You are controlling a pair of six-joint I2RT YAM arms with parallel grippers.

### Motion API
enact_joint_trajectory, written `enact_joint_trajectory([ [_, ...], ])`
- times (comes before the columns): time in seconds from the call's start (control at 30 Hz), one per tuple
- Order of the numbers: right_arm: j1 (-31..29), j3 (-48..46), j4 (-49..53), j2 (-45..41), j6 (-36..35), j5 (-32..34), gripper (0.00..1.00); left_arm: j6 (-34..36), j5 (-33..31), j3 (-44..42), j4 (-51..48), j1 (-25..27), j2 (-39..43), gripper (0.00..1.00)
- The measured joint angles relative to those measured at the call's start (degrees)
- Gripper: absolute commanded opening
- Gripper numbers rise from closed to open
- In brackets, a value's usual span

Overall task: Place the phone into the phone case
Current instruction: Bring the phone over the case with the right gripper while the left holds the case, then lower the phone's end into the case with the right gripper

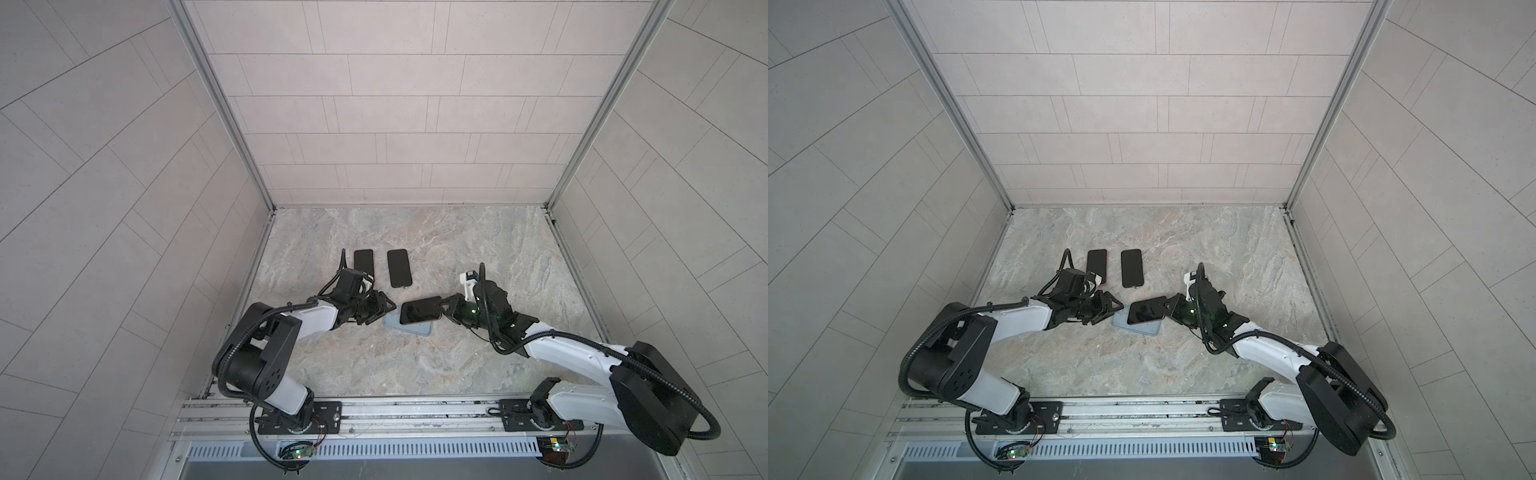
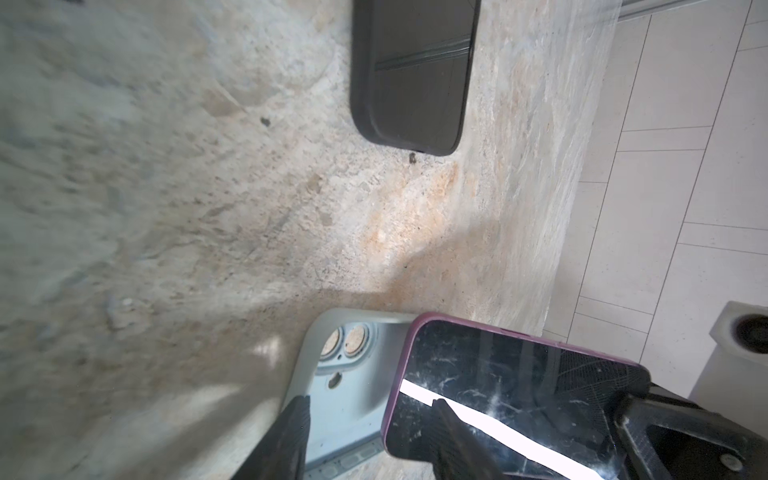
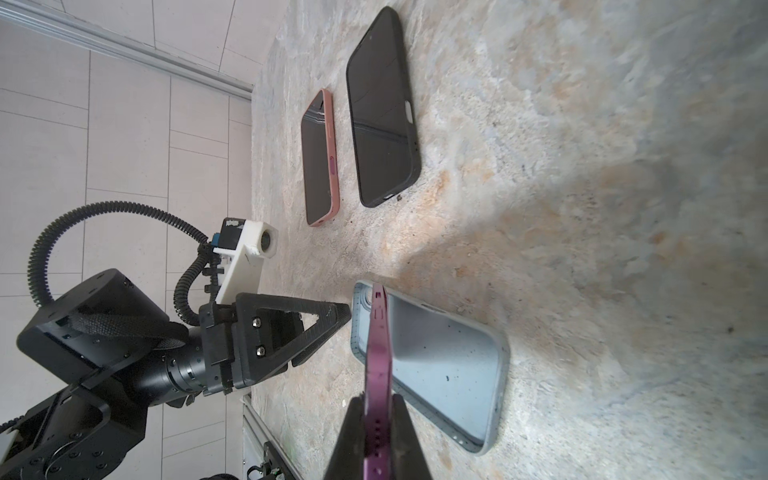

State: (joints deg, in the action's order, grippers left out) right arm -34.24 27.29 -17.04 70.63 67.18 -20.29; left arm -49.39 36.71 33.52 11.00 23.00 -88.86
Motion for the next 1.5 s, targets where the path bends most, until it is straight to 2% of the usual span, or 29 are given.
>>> enact_joint_trajectory([
  [0.23,-0.5,-0.3,-0.7,0.2,1.0,0.8,0.00,-0.5,0.1,-0.9,1.5,-0.1,0.5,0.55],
  [0.57,-3.5,-1.2,-0.4,0.0,1.3,2.9,0.00,1.4,-1.9,-1.6,-1.6,-0.1,2.3,0.56],
  [0.93,-4.1,-2.1,0.2,-0.3,3.9,5.0,0.00,0.3,-1.7,-4.0,1.2,0.0,2.0,0.56],
  [1.17,-4.3,-1.3,-2.5,3.6,6.9,5.6,0.00,-0.7,-0.8,-4.7,4.2,0.0,1.3,0.56],
  [1.27,-4.3,-0.4,-3.8,5.6,7.9,6.0,0.09,-0.9,-0.5,-4.7,4.8,0.0,0.9,0.57],
  [1.4,-4.4,1.4,-4.7,8.2,8.3,6.1,0.10,-1.2,0.0,-4.7,5.6,0.0,0.5,0.57],
  [1.5,-4.3,3.8,-4.5,10.6,7.7,5.7,0.06,-1.0,0.3,-4.7,5.6,0.0,0.3,0.57],
])
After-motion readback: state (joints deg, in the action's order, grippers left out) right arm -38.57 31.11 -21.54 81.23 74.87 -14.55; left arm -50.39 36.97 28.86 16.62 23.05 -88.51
